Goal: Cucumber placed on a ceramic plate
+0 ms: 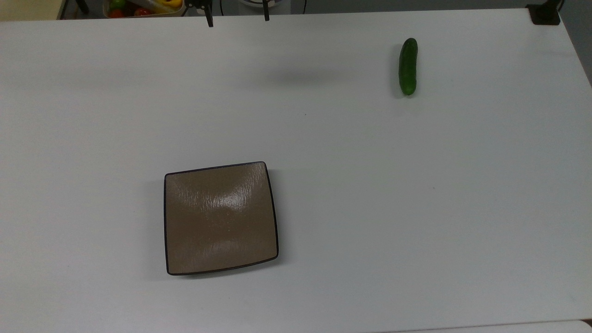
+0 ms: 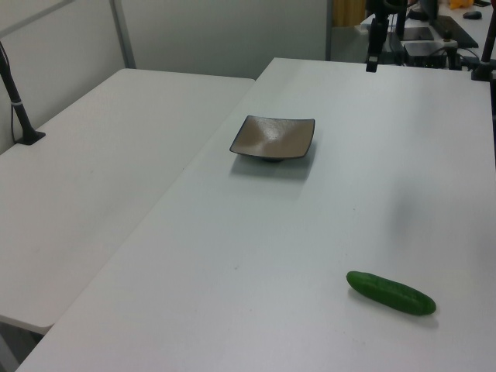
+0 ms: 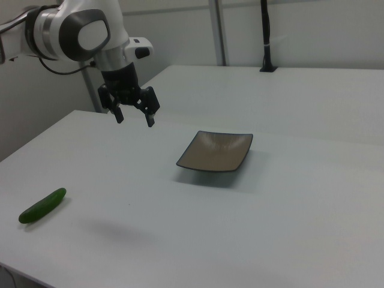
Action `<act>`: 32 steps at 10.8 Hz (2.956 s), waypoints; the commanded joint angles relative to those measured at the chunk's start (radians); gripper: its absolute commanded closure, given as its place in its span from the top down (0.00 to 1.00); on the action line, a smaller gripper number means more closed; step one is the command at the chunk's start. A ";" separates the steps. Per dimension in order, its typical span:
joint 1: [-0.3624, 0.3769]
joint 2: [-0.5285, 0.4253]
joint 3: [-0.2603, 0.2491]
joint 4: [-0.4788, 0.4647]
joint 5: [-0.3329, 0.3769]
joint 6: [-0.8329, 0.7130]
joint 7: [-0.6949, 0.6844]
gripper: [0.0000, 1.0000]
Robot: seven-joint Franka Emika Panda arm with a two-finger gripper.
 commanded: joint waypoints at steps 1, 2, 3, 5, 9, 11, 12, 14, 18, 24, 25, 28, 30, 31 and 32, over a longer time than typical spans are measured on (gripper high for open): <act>0.006 -0.001 -0.009 -0.001 0.011 0.018 -0.025 1.00; 0.006 -0.001 -0.009 -0.001 0.011 0.018 -0.025 1.00; 0.006 -0.001 -0.007 -0.003 0.011 0.018 -0.025 1.00; 0.004 -0.002 -0.007 -0.003 0.011 0.018 -0.025 1.00; 0.004 -0.004 -0.007 -0.007 0.005 0.018 -0.025 1.00; 0.004 -0.004 -0.003 -0.007 0.009 0.015 -0.036 1.00; 0.004 -0.004 -0.003 -0.007 0.012 0.013 -0.039 1.00; 0.004 -0.001 -0.003 -0.007 0.012 0.012 -0.037 1.00; 0.007 -0.004 0.011 -0.007 0.016 0.001 -0.004 1.00; 0.024 -0.019 0.136 0.002 0.017 -0.059 0.280 1.00; 0.036 -0.019 0.175 0.003 0.017 -0.059 0.364 1.00; 0.126 -0.016 0.203 0.002 0.019 -0.059 0.504 1.00; 0.183 -0.015 0.230 0.000 0.019 -0.054 0.605 1.00; 0.202 -0.012 0.247 0.000 0.019 -0.048 0.639 1.00; 0.217 -0.006 0.264 -0.001 0.020 -0.045 0.669 1.00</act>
